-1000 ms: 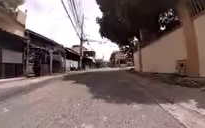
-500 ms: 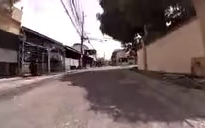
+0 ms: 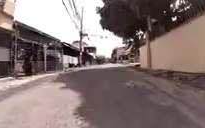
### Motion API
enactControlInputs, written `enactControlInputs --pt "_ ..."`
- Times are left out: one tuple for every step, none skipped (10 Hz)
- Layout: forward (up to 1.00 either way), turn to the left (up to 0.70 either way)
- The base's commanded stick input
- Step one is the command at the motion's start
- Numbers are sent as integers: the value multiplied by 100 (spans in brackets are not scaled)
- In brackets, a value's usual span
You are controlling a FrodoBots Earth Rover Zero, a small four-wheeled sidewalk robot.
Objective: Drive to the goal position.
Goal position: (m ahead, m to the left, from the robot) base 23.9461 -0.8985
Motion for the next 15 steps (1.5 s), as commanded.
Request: enactControlInputs --pt "100 0" --pt "100 0" --pt "100 0" --pt "100 0" --pt "100 0" --pt "100 0" --pt "100 0" --pt "100 0" --pt "100 -25" --pt "100 -40" --pt "100 -40" --pt "100 -30" --pt "100 -19" --pt "100 -7" --pt "100 0"
